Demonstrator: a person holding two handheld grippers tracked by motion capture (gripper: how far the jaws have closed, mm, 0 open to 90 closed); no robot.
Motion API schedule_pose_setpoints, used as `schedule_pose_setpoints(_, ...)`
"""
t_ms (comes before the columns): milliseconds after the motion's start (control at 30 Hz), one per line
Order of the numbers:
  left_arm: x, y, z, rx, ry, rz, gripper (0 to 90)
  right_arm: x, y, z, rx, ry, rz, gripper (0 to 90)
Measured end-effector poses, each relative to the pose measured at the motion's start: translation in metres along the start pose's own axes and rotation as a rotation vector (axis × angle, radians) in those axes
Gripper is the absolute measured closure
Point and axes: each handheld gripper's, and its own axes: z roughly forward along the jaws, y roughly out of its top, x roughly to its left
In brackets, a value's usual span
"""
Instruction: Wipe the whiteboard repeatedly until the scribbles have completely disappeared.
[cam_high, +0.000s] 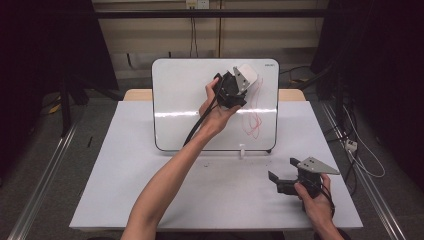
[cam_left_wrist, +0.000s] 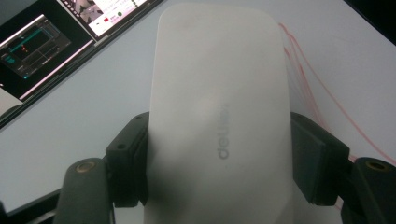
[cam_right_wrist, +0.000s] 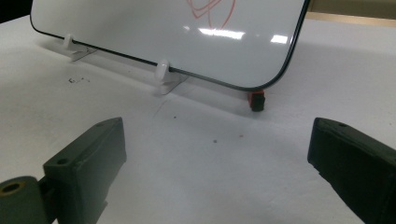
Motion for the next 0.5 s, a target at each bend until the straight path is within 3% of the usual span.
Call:
schedule_pose_setpoints(267, -0.0013, 0.0007, 0.0002, 0.006, 0.011, 0.008, 30.7, 0.0002, 0.0002, 0.0004, 0.001, 0.002, -0.003, 4.2)
schedule_pose_setpoints(500, -0.0036, 0.0026, 0.0023, -0.008, 0.031, -0.009, 30.7, 0.0002, 0.0002, 0.0011, 0.001, 0.003, -0.004, 4.2)
